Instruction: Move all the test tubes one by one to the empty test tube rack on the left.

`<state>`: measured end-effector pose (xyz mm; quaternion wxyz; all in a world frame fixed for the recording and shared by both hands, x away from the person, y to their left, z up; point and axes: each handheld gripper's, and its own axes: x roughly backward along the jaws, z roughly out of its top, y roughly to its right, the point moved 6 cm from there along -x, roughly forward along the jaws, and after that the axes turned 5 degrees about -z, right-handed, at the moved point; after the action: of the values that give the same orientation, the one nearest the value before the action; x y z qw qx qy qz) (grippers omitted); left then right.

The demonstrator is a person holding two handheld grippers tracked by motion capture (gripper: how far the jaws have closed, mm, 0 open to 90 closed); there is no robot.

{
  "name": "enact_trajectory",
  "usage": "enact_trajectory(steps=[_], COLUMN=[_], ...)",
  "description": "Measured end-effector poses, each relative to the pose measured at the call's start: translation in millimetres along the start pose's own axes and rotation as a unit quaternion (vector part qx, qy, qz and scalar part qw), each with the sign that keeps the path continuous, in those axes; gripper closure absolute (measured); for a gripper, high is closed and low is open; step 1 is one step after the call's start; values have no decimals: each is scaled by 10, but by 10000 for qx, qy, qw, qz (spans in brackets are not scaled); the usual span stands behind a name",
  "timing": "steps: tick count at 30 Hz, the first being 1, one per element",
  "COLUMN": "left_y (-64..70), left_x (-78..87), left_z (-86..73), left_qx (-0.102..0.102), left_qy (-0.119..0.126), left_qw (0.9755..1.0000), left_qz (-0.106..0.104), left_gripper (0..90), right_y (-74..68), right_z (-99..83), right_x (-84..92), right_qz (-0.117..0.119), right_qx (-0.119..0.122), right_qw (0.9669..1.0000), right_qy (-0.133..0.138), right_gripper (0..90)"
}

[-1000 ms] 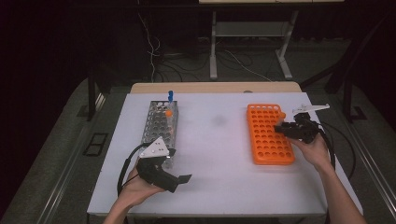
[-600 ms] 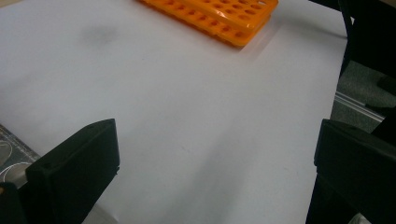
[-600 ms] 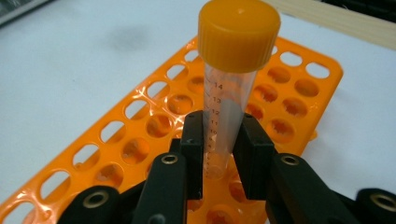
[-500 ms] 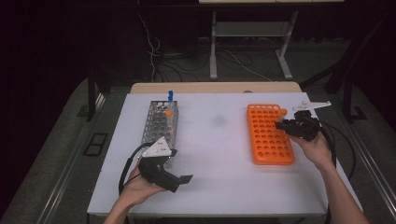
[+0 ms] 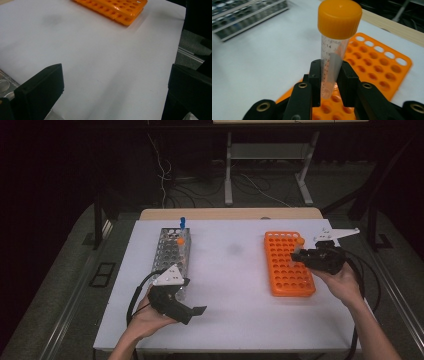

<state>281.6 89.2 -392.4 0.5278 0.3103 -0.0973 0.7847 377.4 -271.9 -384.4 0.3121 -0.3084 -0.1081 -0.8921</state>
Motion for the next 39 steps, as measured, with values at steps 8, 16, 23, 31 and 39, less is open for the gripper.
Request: enact_trajectory(steps=[8,16,23,31,39], left_y=[21,72,126,165,215], left_x=[10,-34,-74,-115,-183], left_z=[146,321,506,648,674], left_qx=[-131,-337,-523,-676,-817], left_qy=[-24,-74,-136,-215,-333], left_qw=[9999,9993,9980,9957,9923], left_qz=[-68,-151,-316,-588,-875], left_gripper=[0,8,54,178,390], right_y=[-485,-1000,-1394,-1723,-1975], right_z=[98,147,153,146,182], right_x=[45,-35,-131,-253,-378], right_qz=[525,1030,1447,1769,2022], right_qx=[473,933,1301,1548,1718], right_qw=[9975,9901,9802,9707,9631], right_qy=[-48,-173,-357,-506,-445], right_gripper=[742,741,741,741,741])
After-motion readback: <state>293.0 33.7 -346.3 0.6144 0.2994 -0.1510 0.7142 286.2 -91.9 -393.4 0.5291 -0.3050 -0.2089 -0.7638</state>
